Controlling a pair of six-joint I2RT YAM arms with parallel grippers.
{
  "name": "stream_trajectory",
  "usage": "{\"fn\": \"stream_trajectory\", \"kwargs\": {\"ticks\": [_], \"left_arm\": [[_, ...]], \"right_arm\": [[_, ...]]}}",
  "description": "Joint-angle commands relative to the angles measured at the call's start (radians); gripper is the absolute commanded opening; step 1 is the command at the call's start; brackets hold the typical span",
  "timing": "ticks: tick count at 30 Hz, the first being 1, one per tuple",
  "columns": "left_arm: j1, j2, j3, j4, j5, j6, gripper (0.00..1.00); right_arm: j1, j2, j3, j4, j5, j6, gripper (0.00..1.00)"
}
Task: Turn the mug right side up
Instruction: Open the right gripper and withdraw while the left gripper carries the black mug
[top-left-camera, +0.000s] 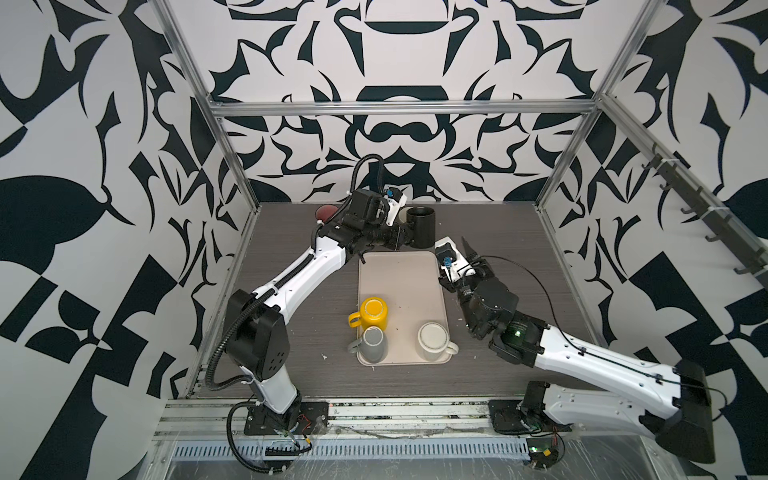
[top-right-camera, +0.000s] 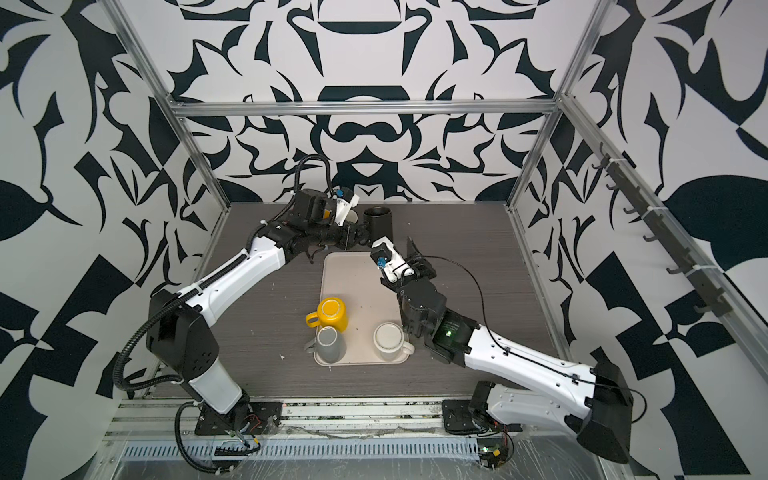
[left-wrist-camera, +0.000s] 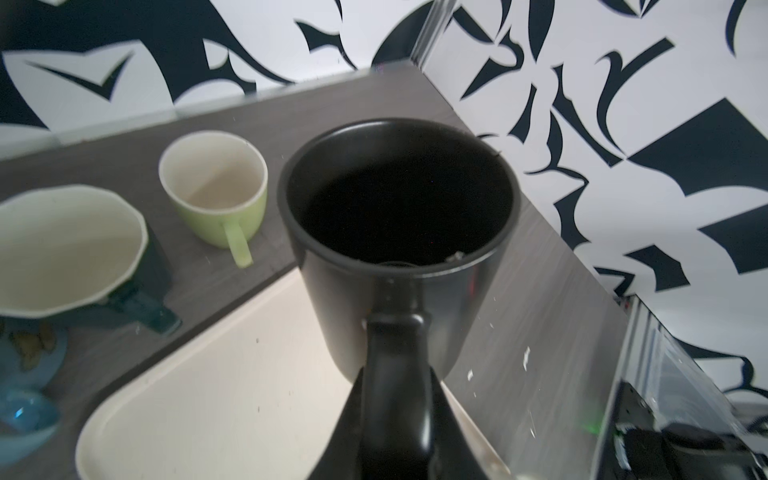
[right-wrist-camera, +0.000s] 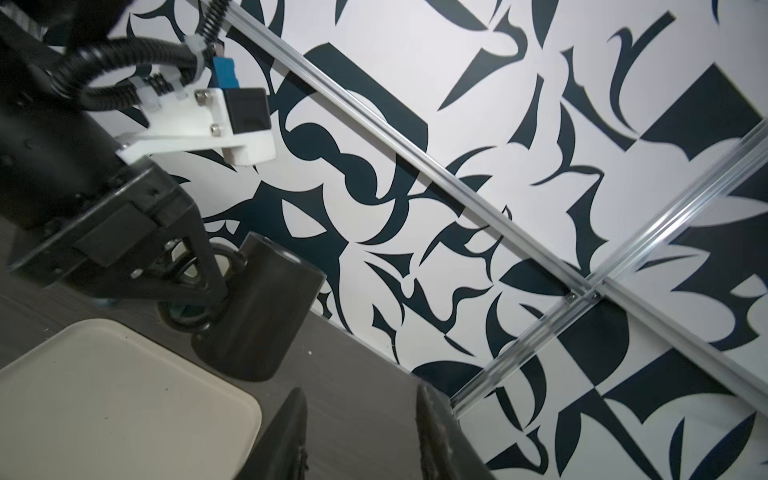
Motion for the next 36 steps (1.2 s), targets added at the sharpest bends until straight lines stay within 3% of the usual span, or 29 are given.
{"fn": "stream_trajectory", "kwargs": {"ticks": [1, 14, 29, 36], "left_arm": [[-0.02, -0.002, -0.044, 0.307, -0.035, -0.03, 0.0], [-0.152, 0.236, -0.051, 0.684, -0.273, 0.052, 0.0], [-0.182, 0.536, 0.098, 0.883, -0.417, 0.028, 0.0], [-0.185, 0.627, 0.168, 0.891, -0.458, 0.04, 0.0]], "right_arm": [[-0.002, -0.058, -0.006, -0.083, 0.041, 0.171, 0.44], [-0.025, -0.141, 0.024, -0.278, 0.044, 0.385, 0.47], [-0.081, -0.248, -0.011, -0.333, 0.031, 0.434, 0.47], [-0.096, -0.258, -0.022, -0.343, 0.02, 0.449, 0.47]]}}
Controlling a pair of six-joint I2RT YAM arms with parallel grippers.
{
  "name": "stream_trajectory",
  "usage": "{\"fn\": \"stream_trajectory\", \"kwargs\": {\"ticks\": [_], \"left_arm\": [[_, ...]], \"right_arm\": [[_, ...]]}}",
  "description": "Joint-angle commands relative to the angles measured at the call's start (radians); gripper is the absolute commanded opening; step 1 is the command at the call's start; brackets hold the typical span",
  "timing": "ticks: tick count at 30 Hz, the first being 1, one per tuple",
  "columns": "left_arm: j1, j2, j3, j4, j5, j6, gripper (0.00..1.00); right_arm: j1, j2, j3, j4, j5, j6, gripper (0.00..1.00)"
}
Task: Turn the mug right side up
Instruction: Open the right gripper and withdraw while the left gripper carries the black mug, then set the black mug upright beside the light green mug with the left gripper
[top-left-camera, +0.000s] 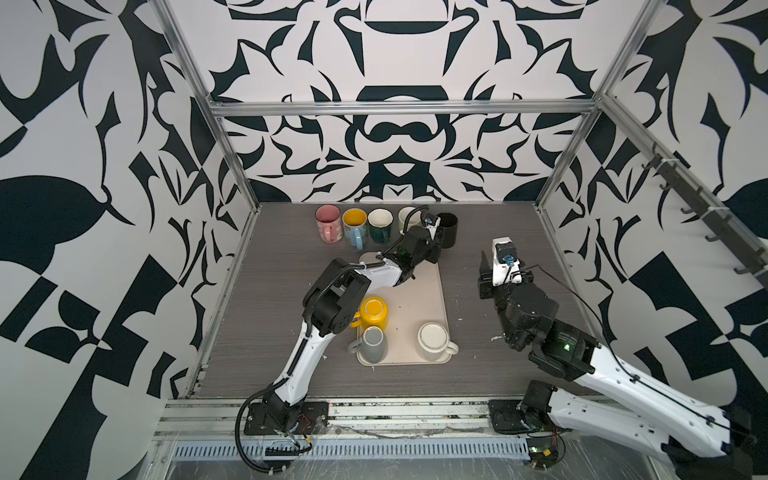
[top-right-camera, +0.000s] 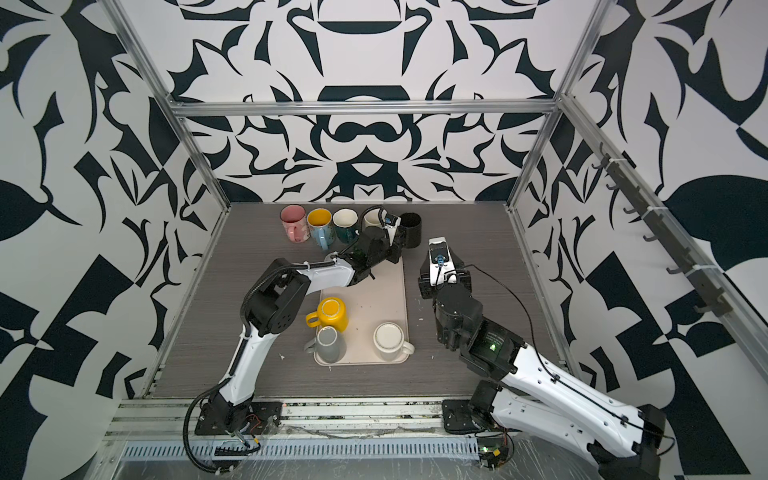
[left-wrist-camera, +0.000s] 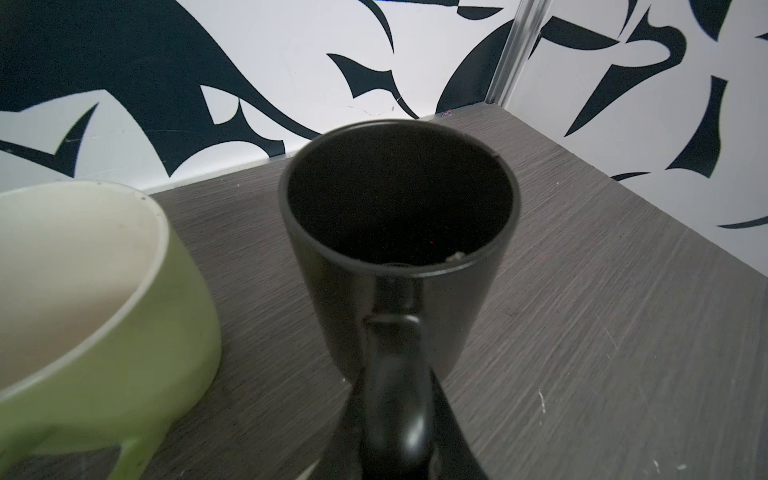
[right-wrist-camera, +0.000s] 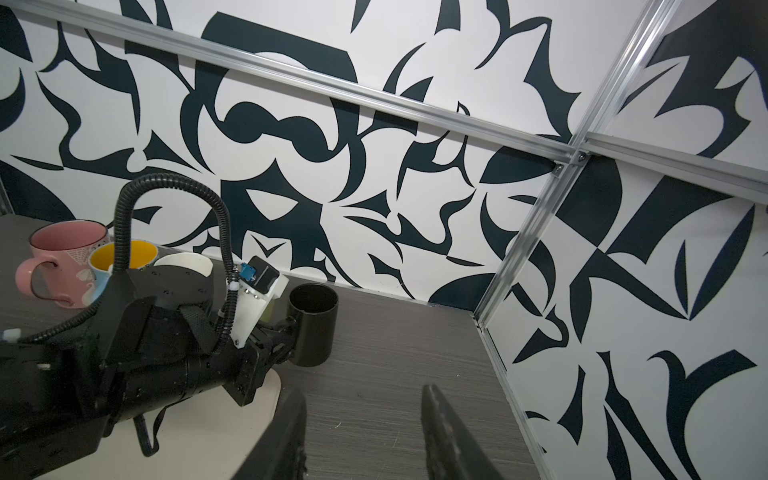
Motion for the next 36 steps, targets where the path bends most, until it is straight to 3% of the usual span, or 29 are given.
{"fn": "stream_trajectory", "kwargs": {"ticks": [1, 24, 33, 36], "left_arm": [[-0.009, 0.017, 0.077, 0.145, -0.047, 0.008, 0.0], [-0.01, 0.152, 0.192, 0.093, -0.184, 0.043, 0.02], [-0.01, 0.132, 0.147, 0.114, -0.178, 0.05, 0.42], [-0.01, 0.116, 0.123, 0.133, -0.174, 0.058, 0.52]], "right_arm": [[-0.006, -0.011, -0.006, 0.009, -0.003, 0.026, 0.47], [-0.025, -0.021, -0.035, -0.02, -0.001, 0.094, 0.48], [-0.028, -0.019, -0.038, -0.02, -0.003, 0.102, 0.48], [-0.029, -0.017, -0.038, -0.02, -0.004, 0.107, 0.48]]}}
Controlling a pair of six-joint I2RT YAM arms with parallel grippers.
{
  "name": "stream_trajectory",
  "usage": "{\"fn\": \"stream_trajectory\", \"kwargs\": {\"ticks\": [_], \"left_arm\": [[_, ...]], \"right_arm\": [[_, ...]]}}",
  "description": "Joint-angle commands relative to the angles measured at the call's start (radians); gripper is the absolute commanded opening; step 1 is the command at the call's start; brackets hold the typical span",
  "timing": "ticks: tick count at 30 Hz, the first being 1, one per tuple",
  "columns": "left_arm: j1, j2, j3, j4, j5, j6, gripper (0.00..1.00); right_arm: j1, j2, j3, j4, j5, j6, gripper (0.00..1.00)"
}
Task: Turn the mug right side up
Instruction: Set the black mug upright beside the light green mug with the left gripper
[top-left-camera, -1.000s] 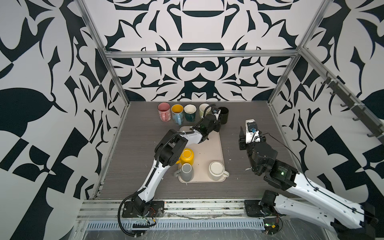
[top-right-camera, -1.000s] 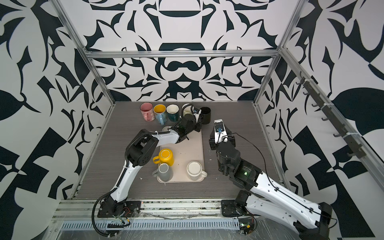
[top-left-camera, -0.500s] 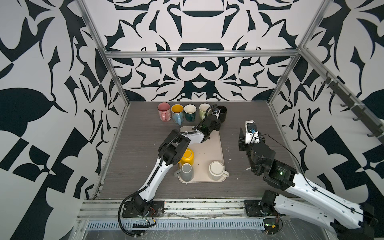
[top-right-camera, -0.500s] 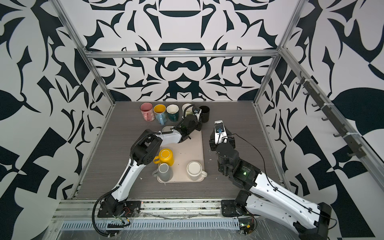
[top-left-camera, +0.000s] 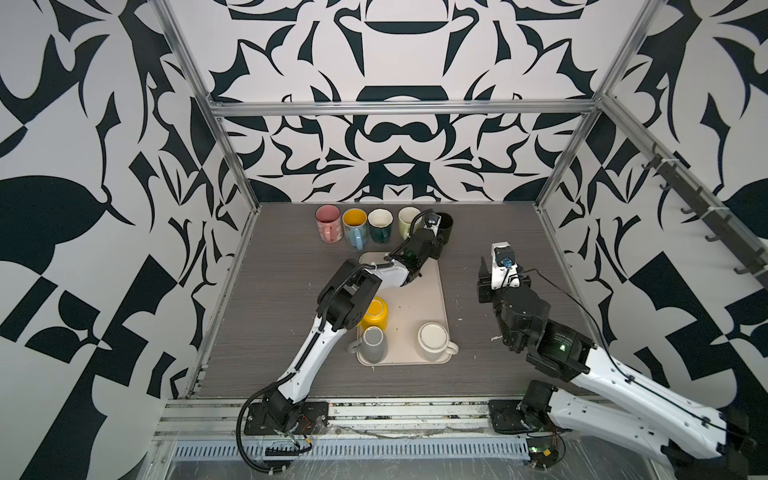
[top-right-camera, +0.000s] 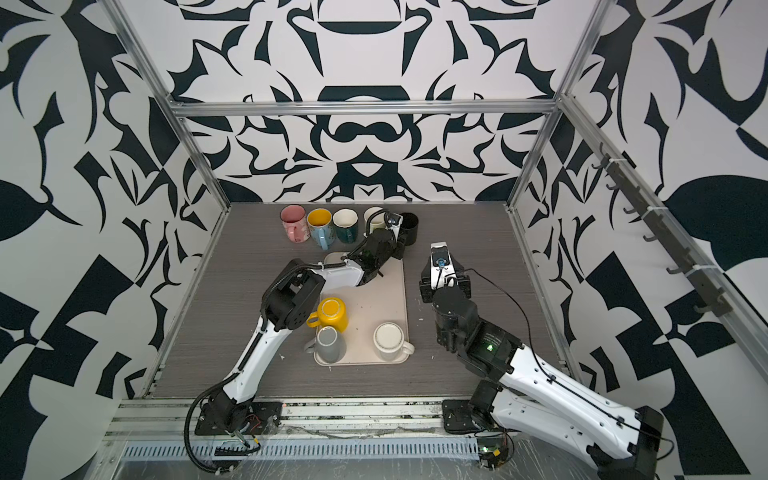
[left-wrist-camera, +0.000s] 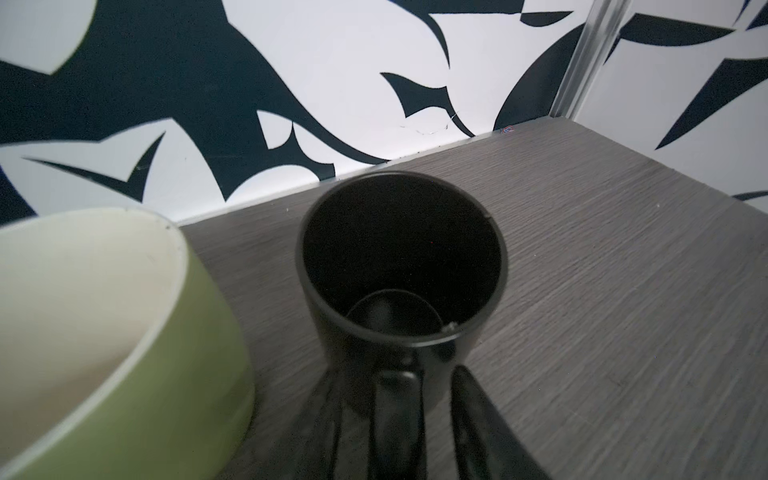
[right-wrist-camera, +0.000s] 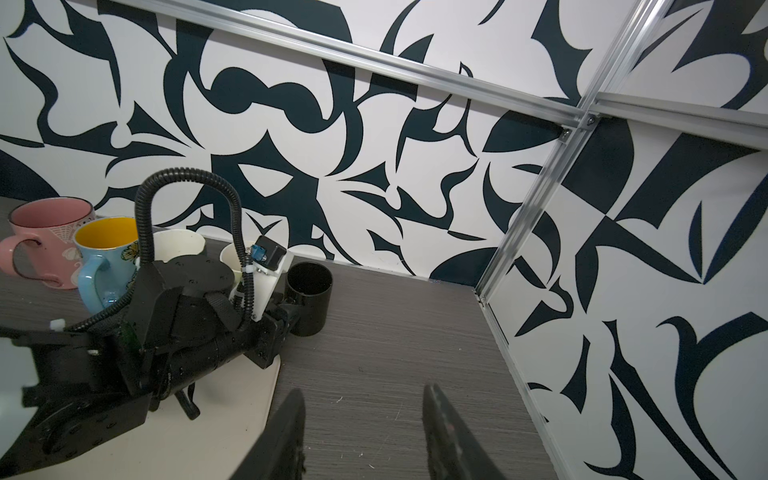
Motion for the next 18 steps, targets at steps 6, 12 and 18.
{"fn": "stream_trajectory", "kwargs": {"ticks": [6, 12, 18], "left_arm": [[-0.008, -0.125, -0.125, 0.137, 0.007, 0.01, 0.56], [-0.031, -0.31, -0.278, 0.185, -0.015, 0.066, 0.56], [-0.061, -0.55, -0.399, 0.178, -0.055, 0.12, 0.56]], "right_arm": [[-0.007, -0.004, 0.006, 0.022, -0.003, 0.035, 0.48], [-0.009, 0.022, 0.015, 0.013, -0.021, 0.074, 0.48], [-0.012, 0.103, 0.095, -0.102, -0.093, 0.164, 0.49]]}}
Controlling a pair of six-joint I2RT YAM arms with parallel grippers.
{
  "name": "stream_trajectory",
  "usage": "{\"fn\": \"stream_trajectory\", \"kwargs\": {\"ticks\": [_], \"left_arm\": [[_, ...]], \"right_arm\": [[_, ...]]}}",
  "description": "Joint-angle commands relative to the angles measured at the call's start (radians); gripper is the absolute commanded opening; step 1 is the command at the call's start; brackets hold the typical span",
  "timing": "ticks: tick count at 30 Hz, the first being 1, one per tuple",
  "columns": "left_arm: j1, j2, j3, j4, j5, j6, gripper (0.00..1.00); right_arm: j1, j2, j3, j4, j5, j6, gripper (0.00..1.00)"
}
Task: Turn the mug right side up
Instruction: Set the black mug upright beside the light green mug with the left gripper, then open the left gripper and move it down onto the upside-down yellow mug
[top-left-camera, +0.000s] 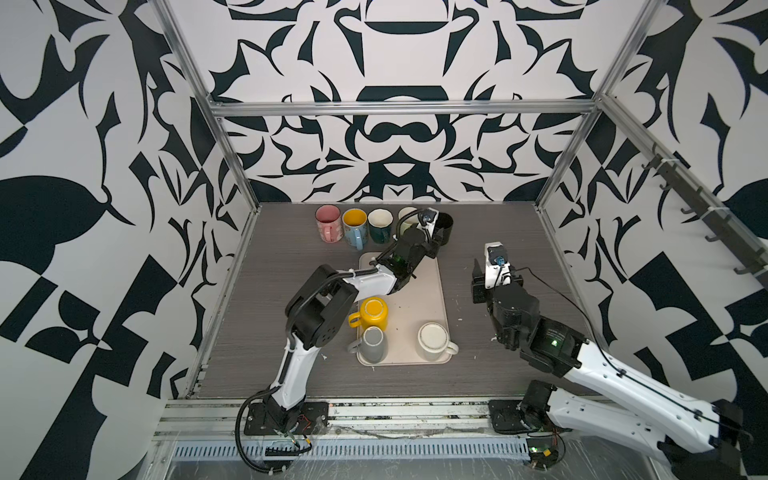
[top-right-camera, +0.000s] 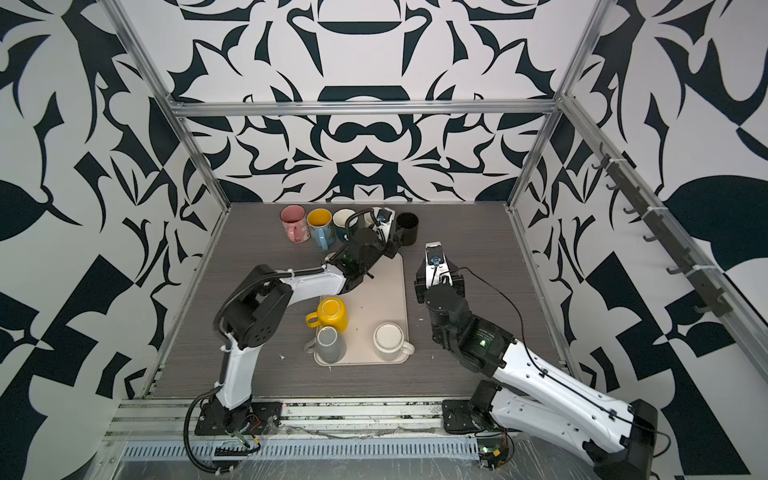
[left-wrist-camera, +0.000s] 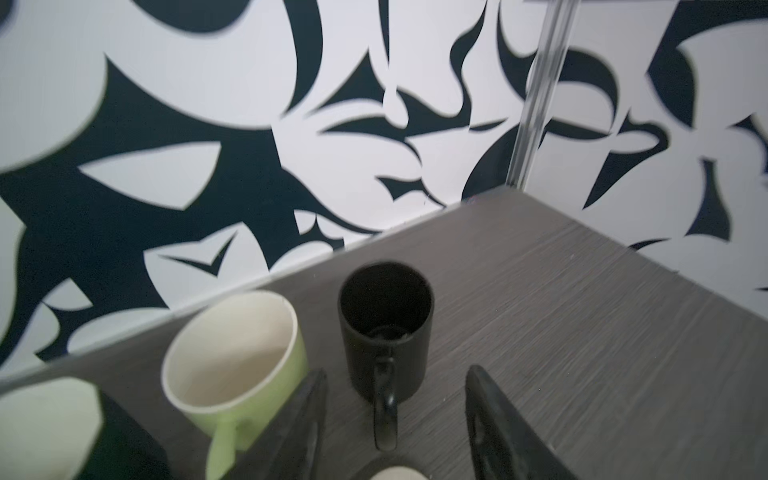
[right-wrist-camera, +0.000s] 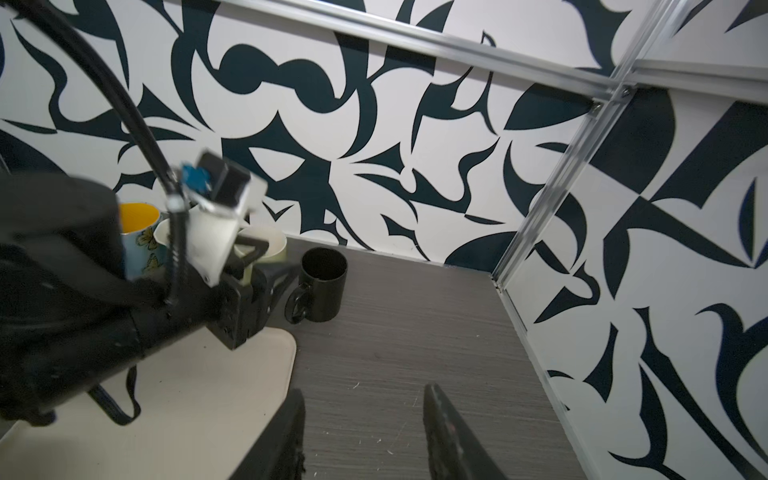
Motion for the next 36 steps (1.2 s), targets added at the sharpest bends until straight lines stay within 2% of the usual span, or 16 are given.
{"fn": "stream_trajectory", "kwargs": {"ticks": [1, 5, 9, 15, 18, 19, 24, 27, 31, 36], "left_arm": [[-0.013, -0.153, -0.036, 0.026, -0.022, 0.033, 0.56], [-0.013, -0.32, -0.054, -0.177, -0.025, 0.001, 0.57], [-0.013, -0.466, -0.027, -0.466, -0.042, -0.039, 0.57], [-0.007, -0.591, 0.122, -1.028, -0.149, -0.204, 0.57], [0.02, -0.659, 0.122, -1.197, -0.141, -0.31, 0.57], [0.049, -0.685, 0.108, -1.242, -0.104, -0.368, 0.57], [0.295, -0.869, -0.095, -1.25, 0.235, -0.664, 0.53], [0.41, -0.961, -0.216, -1.225, 0.34, -0.823, 0.51], [0.471, -1.022, -0.328, -1.204, 0.398, -1.015, 0.51], [0.51, -0.997, -0.389, -1.224, 0.502, -1.25, 0.5]], "right_arm": [[-0.006, 0.045, 0.087, -0.062, -0.06, 0.083, 0.49], [-0.013, 0.135, 0.157, -0.145, -0.141, 0.149, 0.5], [-0.037, 0.226, 0.223, -0.211, -0.267, 0.213, 0.53], [-0.086, 0.364, 0.303, -0.253, -0.46, 0.316, 0.54], [-0.102, 0.43, 0.335, -0.25, -0.532, 0.365, 0.54], [-0.104, 0.454, 0.348, -0.249, -0.55, 0.378, 0.54], [-0.11, 0.552, 0.401, -0.249, -0.597, 0.427, 0.54], [-0.114, 0.596, 0.43, -0.259, -0.613, 0.444, 0.54], [-0.12, 0.639, 0.464, -0.271, -0.61, 0.464, 0.54], [-0.129, 0.668, 0.49, -0.284, -0.6, 0.482, 0.54]]}}
